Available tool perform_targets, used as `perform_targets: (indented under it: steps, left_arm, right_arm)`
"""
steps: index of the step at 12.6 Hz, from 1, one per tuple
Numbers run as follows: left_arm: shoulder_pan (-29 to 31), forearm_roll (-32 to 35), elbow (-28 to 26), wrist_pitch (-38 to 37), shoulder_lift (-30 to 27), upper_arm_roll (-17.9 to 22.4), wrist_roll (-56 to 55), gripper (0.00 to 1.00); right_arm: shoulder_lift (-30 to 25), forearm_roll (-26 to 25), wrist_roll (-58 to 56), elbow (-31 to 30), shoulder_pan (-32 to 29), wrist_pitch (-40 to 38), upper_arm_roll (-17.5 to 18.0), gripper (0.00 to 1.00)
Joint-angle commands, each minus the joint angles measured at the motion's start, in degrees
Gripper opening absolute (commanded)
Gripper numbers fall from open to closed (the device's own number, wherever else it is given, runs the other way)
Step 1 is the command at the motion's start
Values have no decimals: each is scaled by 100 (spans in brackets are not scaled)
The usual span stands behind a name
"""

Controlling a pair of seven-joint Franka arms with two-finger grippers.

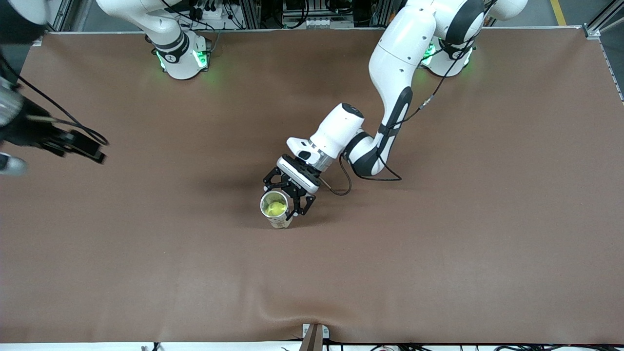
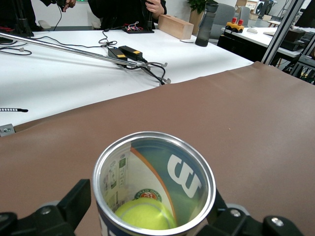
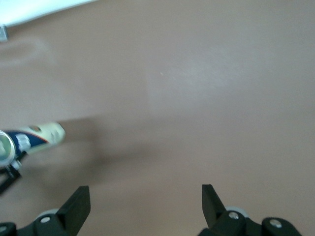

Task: Insert tennis ball vertically with right arm

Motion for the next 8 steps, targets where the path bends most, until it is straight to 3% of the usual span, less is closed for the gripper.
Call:
perform_targets:
  steps: [1,4,8]
  left_arm:
    - [-10,-20,44,93,29,49,73,100]
    - [-19,-20,62,93,29,49,143,100]
    - [-27,-47,80,93,2,49,205,100]
  right_arm:
    - [-527,-87,-575,-250,-558,-505,255,100]
    - [-773,-131,-893,-250,-1120,-1006,737,100]
    - [-818,-131,-894,-268,-1219,-1140,817,100]
